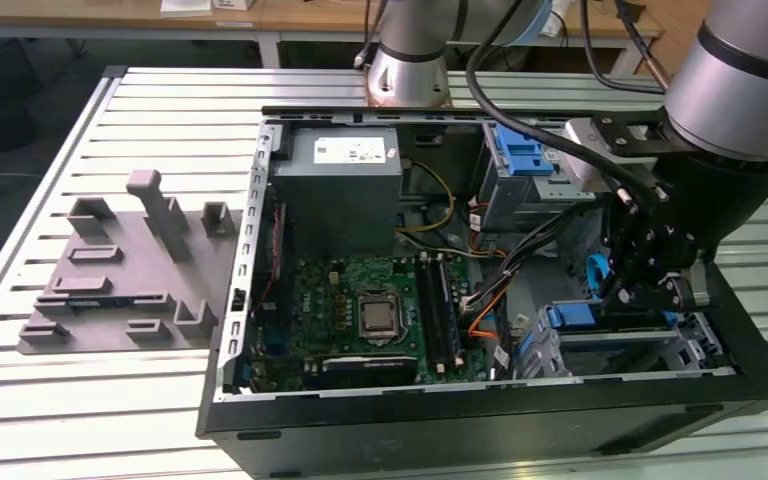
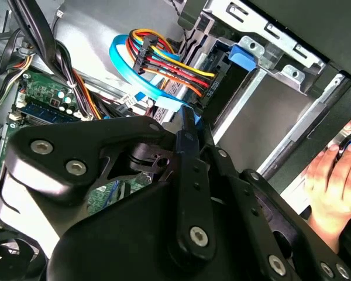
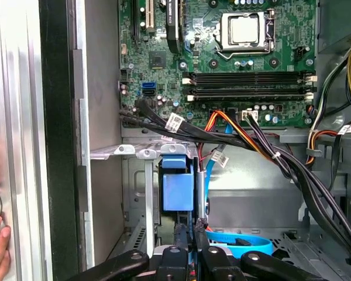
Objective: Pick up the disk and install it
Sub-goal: 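Insert the second disk wire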
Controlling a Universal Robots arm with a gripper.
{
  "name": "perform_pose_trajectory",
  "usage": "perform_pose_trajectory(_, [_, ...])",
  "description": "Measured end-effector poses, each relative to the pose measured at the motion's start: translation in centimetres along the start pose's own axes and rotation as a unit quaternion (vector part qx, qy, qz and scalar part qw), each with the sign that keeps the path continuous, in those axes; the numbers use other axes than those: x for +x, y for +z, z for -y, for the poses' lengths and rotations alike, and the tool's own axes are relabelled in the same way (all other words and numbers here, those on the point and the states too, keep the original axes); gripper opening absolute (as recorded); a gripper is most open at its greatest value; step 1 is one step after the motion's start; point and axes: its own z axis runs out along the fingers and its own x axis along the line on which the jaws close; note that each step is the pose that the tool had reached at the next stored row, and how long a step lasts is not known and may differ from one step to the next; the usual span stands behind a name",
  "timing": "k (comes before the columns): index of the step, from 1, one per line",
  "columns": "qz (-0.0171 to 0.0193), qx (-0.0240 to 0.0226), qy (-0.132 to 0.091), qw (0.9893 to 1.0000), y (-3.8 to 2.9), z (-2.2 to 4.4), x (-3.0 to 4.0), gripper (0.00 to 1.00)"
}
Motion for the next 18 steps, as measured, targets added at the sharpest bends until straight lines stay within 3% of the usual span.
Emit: perform_pose_trajectory(18, [0.0047,-0.0002,0.000,1.0000,0.52,-0.02,0.08,0.16])
